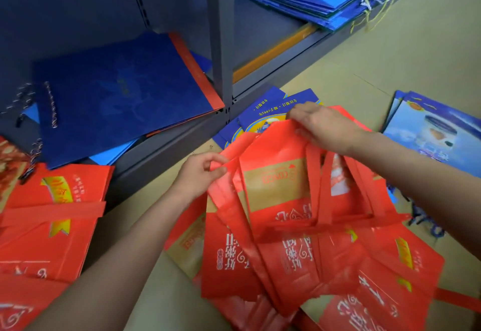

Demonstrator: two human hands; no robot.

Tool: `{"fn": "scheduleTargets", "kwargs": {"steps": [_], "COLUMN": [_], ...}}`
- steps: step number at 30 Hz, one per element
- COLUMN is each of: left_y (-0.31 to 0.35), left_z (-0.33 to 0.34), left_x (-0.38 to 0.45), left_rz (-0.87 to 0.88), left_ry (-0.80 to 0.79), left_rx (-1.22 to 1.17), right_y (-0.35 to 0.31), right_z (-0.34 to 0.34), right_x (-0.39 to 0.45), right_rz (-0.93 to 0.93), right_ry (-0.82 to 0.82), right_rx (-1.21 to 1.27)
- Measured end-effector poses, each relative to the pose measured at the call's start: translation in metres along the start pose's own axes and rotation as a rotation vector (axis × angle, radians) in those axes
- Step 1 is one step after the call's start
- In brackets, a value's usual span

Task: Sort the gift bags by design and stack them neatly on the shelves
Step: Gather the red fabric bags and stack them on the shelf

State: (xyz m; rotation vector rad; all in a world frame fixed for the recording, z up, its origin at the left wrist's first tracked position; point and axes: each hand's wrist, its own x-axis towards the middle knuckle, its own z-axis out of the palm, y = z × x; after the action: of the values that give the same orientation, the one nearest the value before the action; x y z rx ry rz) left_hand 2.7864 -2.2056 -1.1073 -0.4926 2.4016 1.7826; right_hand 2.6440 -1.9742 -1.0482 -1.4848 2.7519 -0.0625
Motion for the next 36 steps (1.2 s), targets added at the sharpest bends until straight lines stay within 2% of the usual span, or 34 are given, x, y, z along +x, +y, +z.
{"fn": "scheduleTargets", "kwargs": {"steps": [3, 5, 7, 10, 14, 16, 19, 21, 22, 26, 29, 32, 34, 36], "left_y": [-0.017, -0.026, -0.034, -0.046, -0.068, -0.082, -0.095, -0.096, -0.095, -0.081, -0.08, -0.085, -0.078, -0.077], "left_z": [-0.011, -0.02, -0.024, -0.025, -0.003, 0.014, 0.021, 0.012, 0.008, 0.012, 0.016, 0.013, 0.017, 0.023], "left_x": [0.004, -0.001, -0.005, -0.013, -0.044, -0.058, -0.061, -0.053, -0.049, -0.041, -0.035, -0.029, -0.029, -0.028], "left_rz": [-0.081, -0.101, -0.114, -0.161, -0.306, -0.383, -0.397, -0.354, -0.349, -0.431, -0.474, -0.52, -0.538, -0.503], "left_ry": [0.167, 0.274, 0.316, 0.308, 0.214, 0.113, -0.021, 0.072, 0.112, 0.085, 0.121, 0.135, 0.054, 0.025], "left_rx": [0.325, 0.508, 0.538, 0.407, 0.042, 0.008, 0.223, 0.392, 0.405, 0.274, 0.118, -0.119, -0.232, -0.205], "right_y": [0.019, 0.038, 0.057, 0.072, 0.054, 0.041, 0.022, 0.011, 0.005, -0.02, -0.033, -0.052, -0.067, -0.076], "right_z": [-0.017, -0.03, -0.036, -0.027, 0.007, 0.021, 0.035, 0.046, 0.054, 0.08, 0.084, 0.088, 0.089, 0.09], "right_x": [-0.014, -0.03, -0.054, -0.095, -0.116, -0.103, -0.064, -0.04, -0.03, -0.003, 0.003, 0.011, 0.016, 0.02], "right_rz": [0.151, 0.321, 0.464, 0.653, 0.781, 0.747, 0.629, 0.564, 0.539, 0.427, 0.393, 0.332, 0.286, 0.26], "right_ry": [-0.01, -0.161, -0.268, -0.313, -0.274, -0.266, -0.247, -0.301, -0.352, -0.521, -0.471, -0.337, -0.399, -0.471], "right_rx": [-0.007, 0.026, 0.152, 0.34, 0.523, 0.528, 0.381, 0.297, 0.26, 0.007, -0.111, 0.023, 0.085, 0.026]}}
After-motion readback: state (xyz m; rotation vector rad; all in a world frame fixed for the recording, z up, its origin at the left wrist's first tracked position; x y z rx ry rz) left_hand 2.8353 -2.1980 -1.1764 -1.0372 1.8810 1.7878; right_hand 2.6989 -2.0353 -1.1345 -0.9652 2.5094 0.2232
